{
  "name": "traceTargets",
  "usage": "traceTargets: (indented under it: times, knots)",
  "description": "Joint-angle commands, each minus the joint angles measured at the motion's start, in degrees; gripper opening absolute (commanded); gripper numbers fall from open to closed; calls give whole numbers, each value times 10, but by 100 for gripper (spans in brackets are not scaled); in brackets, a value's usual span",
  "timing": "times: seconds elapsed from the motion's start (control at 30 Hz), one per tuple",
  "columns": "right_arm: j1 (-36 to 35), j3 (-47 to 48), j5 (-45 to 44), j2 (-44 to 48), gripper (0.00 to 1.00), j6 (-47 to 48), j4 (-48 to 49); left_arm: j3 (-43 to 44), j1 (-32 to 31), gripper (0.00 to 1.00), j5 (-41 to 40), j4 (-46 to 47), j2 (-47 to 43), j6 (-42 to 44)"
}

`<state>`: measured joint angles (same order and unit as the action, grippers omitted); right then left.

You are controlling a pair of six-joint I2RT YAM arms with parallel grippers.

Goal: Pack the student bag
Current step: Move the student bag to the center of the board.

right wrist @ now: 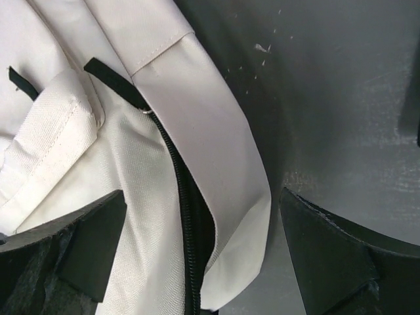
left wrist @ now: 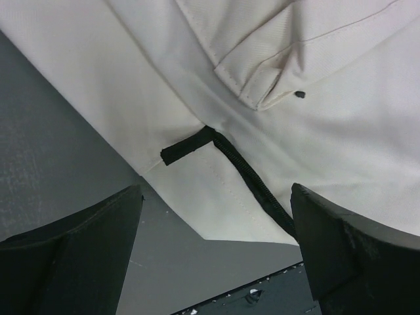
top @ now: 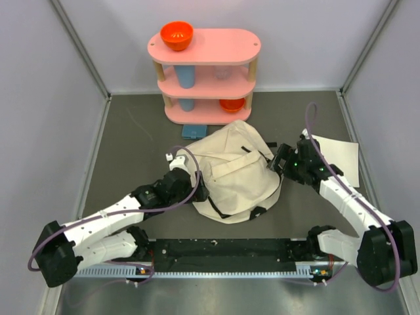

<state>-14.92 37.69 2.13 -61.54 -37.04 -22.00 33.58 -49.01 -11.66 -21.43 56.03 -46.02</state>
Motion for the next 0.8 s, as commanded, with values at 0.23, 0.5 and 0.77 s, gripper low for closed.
traceTargets:
  times: [0.23, 0.5, 0.77]
  knots:
    - [15, -2, 127, -63, 64, 0, 97, -54, 52, 99, 109, 138, 35, -15]
    - [-4, -120, 194, 1, 0, -78, 188, -67, 97, 96, 154, 230, 105, -24]
    - [-196, -162, 87, 37, 0, -202, 233, 22, 245, 97, 177, 188, 110, 76]
